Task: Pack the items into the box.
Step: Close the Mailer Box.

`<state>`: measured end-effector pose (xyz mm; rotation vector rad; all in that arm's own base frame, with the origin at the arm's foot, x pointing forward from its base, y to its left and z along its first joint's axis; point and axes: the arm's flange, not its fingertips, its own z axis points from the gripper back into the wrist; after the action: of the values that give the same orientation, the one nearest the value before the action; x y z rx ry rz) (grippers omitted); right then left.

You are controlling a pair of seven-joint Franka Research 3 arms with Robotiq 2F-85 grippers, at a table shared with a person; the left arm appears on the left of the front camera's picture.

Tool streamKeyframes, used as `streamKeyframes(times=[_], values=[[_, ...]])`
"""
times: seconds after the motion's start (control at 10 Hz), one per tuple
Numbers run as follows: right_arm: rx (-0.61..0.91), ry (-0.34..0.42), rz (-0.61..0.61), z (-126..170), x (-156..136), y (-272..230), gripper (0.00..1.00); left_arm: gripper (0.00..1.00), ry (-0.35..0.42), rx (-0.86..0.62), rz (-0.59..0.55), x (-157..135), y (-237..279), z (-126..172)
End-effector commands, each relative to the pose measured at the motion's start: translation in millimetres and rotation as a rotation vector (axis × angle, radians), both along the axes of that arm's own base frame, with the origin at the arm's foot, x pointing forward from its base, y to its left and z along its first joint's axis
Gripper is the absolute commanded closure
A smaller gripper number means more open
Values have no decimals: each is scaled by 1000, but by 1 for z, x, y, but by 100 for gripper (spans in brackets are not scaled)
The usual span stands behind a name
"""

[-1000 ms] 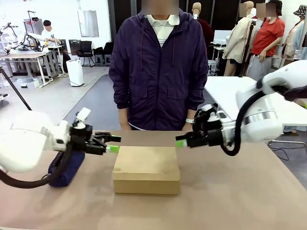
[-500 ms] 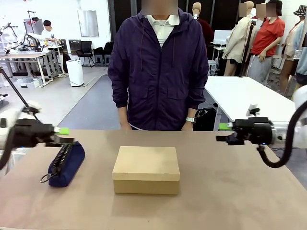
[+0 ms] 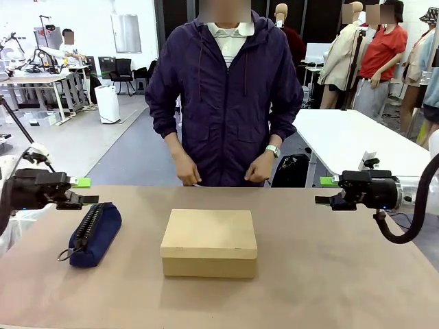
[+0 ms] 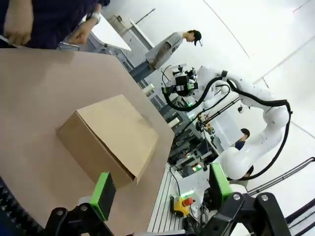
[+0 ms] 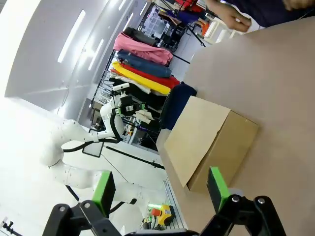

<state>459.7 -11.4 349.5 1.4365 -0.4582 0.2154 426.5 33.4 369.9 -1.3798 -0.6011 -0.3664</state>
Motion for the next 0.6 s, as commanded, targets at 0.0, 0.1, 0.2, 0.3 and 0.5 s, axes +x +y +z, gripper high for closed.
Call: streamKeyframes(times=[0.0, 0.1, 0.2, 0.3, 0.5], values=[[-11, -23, 0, 3, 0, 2, 0, 0, -22, 10, 5, -3, 2, 0], [-11, -23, 0, 3, 0, 2, 0, 0, -22, 10, 5, -3, 2, 0], [-11, -23, 0, 3, 0, 2, 0, 0, -22, 10, 5, -3, 2, 0], [-11, -23, 0, 3, 0, 2, 0, 0, -22, 10, 5, -3, 2, 0], [-11, -23, 0, 3, 0, 2, 0, 0, -22, 10, 5, -3, 2, 0]])
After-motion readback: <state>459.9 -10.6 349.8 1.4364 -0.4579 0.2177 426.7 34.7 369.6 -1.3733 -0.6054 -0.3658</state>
